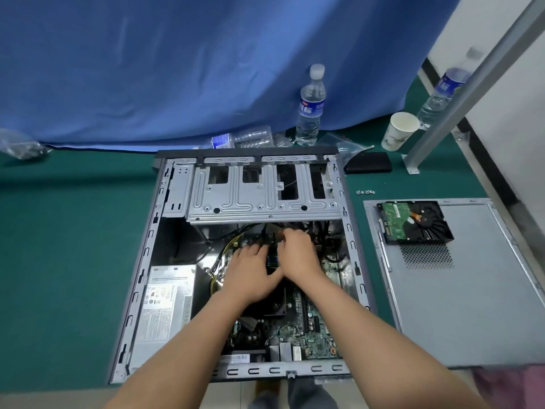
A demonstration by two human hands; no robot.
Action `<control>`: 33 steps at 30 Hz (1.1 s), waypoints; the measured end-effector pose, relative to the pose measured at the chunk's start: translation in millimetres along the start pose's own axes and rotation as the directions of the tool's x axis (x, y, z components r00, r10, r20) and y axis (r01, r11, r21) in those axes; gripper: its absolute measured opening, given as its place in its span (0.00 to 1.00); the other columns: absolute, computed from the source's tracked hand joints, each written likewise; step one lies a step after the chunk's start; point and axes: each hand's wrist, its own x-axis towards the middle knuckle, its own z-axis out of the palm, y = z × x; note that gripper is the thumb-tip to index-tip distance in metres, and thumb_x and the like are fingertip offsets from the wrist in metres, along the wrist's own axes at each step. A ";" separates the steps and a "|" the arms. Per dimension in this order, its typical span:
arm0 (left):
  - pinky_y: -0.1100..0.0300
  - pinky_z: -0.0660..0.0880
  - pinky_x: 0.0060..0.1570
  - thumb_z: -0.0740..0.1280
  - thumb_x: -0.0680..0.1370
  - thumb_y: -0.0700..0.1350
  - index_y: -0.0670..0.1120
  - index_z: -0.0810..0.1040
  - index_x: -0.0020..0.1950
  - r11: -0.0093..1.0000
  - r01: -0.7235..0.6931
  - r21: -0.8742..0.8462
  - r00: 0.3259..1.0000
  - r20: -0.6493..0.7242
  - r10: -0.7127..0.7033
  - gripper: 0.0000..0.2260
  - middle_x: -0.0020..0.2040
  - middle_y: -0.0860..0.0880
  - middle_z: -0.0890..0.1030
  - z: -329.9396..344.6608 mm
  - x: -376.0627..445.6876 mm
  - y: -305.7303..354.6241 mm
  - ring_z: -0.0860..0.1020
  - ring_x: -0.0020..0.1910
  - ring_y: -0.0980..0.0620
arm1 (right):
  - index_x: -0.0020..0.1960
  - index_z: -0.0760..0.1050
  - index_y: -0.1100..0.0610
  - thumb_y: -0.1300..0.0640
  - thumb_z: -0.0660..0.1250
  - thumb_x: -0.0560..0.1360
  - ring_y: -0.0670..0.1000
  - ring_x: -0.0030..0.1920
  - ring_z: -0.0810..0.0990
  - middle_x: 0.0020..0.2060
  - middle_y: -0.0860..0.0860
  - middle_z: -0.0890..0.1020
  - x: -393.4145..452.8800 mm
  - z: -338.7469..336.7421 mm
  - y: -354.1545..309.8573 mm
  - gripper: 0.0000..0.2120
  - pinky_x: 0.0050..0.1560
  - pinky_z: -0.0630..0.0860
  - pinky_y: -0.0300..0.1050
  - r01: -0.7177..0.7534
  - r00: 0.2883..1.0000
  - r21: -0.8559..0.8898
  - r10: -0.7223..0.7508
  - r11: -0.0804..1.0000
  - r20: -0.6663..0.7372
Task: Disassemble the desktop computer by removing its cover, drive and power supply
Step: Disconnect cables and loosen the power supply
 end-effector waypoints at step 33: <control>0.57 0.59 0.66 0.45 0.81 0.53 0.49 0.71 0.66 0.983 -0.060 0.173 0.989 -0.126 0.082 0.21 0.67 0.51 0.74 13.1 5.0 -8.1 0.69 0.67 0.52 | 0.61 0.71 0.59 0.65 0.54 0.78 0.58 0.51 0.78 0.54 0.59 0.78 45.3 26.3 22.4 0.14 0.42 0.68 0.42 -0.070 0.997 -0.101 0.071 0.992 0.005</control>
